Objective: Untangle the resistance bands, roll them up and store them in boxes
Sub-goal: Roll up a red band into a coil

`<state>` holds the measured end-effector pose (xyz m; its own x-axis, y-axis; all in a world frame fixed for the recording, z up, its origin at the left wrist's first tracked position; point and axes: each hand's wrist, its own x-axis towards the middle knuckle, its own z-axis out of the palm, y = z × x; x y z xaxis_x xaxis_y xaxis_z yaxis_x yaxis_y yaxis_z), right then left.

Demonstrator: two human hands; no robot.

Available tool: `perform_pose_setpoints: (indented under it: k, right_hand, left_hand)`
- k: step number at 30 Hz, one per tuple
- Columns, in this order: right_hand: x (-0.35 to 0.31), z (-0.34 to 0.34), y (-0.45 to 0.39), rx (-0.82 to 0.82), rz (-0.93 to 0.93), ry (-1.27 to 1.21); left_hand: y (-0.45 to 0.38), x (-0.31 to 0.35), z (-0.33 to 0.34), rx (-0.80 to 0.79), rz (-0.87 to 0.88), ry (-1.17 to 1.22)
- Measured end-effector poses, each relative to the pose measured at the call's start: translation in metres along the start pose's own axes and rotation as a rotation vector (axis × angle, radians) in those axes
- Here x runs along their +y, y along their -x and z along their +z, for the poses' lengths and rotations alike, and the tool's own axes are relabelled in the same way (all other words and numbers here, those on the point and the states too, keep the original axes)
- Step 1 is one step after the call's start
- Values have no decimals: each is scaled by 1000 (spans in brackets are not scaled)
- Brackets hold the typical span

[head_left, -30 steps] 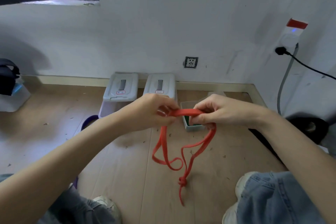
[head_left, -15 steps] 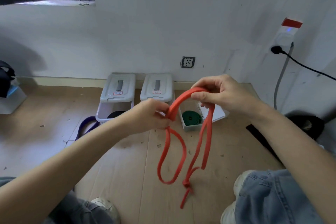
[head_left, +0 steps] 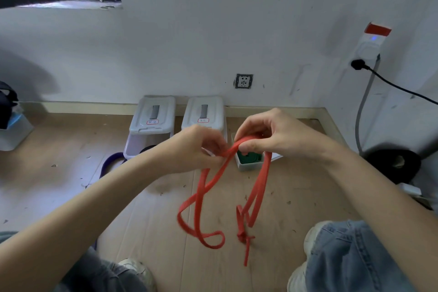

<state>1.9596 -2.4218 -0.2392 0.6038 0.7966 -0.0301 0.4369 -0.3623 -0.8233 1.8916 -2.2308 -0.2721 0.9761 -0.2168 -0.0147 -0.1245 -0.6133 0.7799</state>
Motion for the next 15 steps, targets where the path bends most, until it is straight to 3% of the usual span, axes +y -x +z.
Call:
perform_pose_setpoints:
  k: [3,10,15]
  right_hand:
    - [-1,0,0,-29,-25,24]
    - [-2,-13,3,-42,32,-37]
    - [-1,1,2,-103,57,39]
  left_hand:
    - [0,1,5,-86,-11,33]
    - [0,1,2,50,7,143]
    - [-2,0,9,18,21,199]
